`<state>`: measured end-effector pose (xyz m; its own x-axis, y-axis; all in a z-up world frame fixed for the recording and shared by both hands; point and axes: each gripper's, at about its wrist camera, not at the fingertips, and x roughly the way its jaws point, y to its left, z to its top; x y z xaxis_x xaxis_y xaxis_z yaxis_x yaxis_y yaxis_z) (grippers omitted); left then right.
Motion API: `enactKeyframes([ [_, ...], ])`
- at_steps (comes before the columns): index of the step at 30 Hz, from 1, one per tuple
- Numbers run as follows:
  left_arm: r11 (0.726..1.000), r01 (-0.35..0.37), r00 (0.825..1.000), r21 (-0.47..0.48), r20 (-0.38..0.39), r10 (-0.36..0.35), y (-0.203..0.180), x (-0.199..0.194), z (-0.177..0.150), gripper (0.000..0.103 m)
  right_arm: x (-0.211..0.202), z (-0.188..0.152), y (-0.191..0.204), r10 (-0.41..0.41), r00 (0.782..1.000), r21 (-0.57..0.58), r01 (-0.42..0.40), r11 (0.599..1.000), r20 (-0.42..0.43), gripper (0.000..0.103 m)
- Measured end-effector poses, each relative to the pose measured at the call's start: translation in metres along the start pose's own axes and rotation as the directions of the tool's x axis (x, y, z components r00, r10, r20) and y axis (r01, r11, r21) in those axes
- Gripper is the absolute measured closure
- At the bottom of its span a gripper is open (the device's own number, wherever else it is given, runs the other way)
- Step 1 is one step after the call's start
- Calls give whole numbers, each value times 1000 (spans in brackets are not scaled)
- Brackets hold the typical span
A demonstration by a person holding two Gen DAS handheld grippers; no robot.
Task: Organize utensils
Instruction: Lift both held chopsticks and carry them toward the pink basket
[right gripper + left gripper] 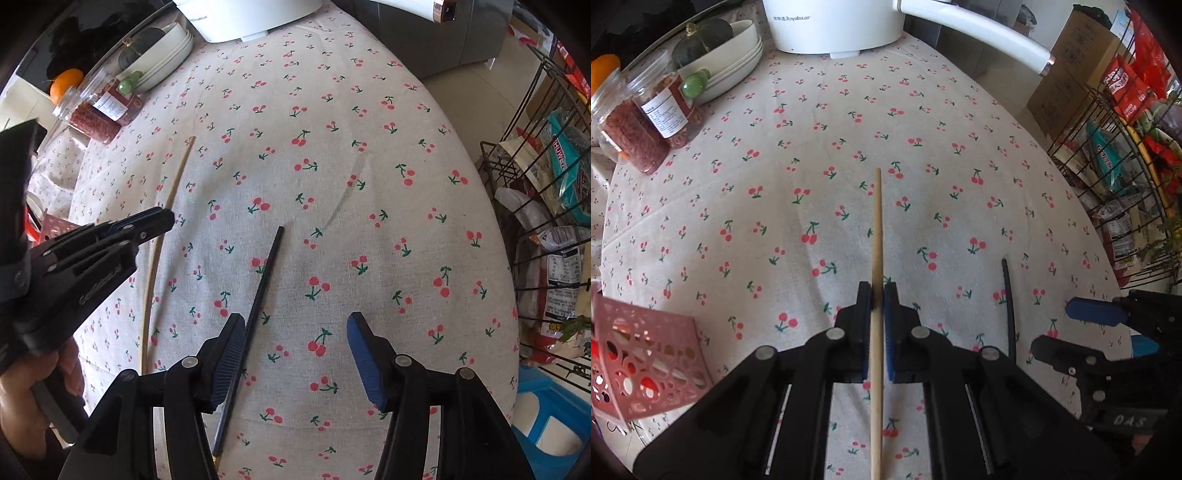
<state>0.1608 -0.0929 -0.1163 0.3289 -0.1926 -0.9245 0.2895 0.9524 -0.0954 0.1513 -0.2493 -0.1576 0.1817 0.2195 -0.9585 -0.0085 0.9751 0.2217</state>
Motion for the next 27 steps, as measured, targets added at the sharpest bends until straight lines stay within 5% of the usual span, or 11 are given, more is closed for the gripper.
enactKeyframes([
  [8,998,46,993,-32,109,-42,24,-65,-43,95,17,-11,31,1,999,-21,-1,1000,-36,46],
  [10,997,57,990,-45,128,-51,31,-73,-52,95,23,-15,44,-5,999,-58,3,998,-36,72],
  [13,996,75,986,-56,156,-65,41,-85,-63,95,27,-18,62,-97,995,-138,97,986,1,91],
  [20,999,36,972,-41,234,-25,58,-109,-84,95,23,-23,61,-89,995,-138,96,986,51,97],
  [27,998,19,934,-54,357,1,75,-144,-100,95,-23,-32,64,-26,980,-165,60,984,199,97],
])
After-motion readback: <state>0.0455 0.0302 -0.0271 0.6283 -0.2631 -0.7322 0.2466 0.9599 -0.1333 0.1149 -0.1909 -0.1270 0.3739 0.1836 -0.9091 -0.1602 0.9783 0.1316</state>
